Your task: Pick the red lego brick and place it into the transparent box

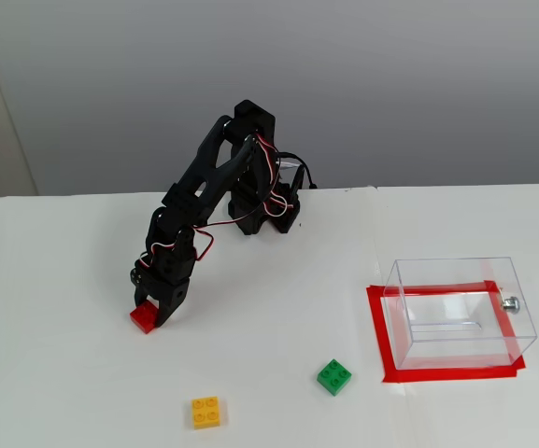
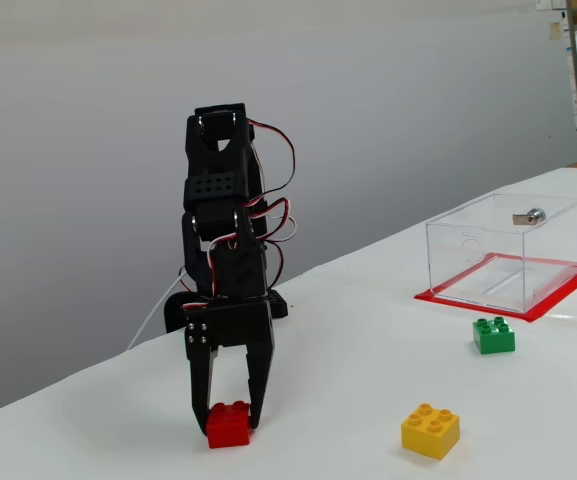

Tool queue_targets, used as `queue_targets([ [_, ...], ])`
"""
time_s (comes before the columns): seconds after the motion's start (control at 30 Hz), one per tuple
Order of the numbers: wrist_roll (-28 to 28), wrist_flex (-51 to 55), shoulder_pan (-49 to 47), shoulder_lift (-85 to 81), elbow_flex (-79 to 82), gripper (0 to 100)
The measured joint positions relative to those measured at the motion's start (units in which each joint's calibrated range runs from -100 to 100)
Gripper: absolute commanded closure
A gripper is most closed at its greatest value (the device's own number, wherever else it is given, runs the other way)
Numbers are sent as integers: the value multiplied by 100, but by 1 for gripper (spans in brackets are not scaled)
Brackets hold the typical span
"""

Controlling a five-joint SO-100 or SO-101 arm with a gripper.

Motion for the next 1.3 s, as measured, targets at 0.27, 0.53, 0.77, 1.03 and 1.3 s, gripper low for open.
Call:
queue_targets([
  [0.27,0,0,0,-85,9,92],
  [0.53,0,103,0,-998,9,92],
  [0.77,0,865,-182,-1886,9,92],
  [1.03,0,1740,-235,-2486,-477,92],
  [1.3,0,2536,-994,-2613,-1668,92],
])
